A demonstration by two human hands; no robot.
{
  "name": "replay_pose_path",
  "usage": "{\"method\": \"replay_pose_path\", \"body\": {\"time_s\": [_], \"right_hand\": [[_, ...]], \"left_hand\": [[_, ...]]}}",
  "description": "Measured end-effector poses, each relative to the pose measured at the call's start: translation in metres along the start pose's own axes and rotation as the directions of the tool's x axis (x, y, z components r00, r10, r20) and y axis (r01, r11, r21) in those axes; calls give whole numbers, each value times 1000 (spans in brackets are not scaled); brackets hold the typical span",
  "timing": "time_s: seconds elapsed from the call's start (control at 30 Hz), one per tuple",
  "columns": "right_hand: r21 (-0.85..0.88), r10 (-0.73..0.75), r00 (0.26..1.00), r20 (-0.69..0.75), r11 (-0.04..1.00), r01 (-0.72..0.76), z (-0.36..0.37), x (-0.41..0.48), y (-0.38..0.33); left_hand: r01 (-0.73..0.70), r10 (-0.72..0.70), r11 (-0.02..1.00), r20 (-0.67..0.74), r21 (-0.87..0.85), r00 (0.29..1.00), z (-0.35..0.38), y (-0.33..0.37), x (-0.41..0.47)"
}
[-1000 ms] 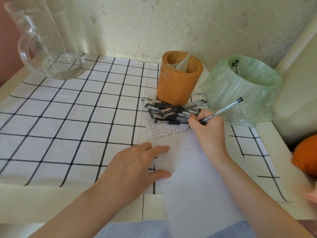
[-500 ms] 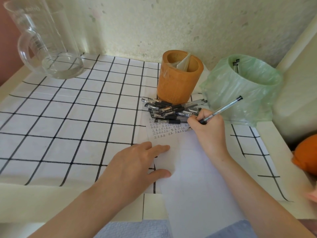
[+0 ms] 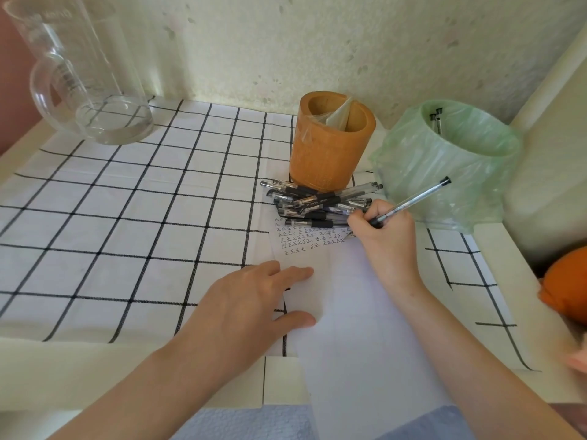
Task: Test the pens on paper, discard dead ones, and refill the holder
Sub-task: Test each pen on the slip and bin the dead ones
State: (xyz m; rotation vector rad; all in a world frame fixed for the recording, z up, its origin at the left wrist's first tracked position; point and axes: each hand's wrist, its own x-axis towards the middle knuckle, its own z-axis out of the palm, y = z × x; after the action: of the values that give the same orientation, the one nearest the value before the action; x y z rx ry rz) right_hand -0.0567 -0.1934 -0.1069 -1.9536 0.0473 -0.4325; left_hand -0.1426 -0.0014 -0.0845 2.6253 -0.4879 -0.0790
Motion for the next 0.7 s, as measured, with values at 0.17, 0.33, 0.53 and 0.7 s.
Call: {"method": "replay_pose_path", "body": {"time_s": [0.17,0.33,0.53,0.7], "right_hand": [[-17,-9,1000,22,1000,10,0,-1,-1],[-19,-20,1000,11,1000,20,0,-1,-1],[-17,-14,1000,19,1000,14,0,-1,-2],[9,21,1000,9,1000,-21,-1,-1,-2]], "left_hand": [[-2,2,1000,-4,2,1000,0,0,0],[0,0,1000,-1,-19,1000,-1,1,0],[-3,3,1000,20,-8,1000,-3,2,0],[-16,17,1000,44,-21,999,-5,2,1]]}}
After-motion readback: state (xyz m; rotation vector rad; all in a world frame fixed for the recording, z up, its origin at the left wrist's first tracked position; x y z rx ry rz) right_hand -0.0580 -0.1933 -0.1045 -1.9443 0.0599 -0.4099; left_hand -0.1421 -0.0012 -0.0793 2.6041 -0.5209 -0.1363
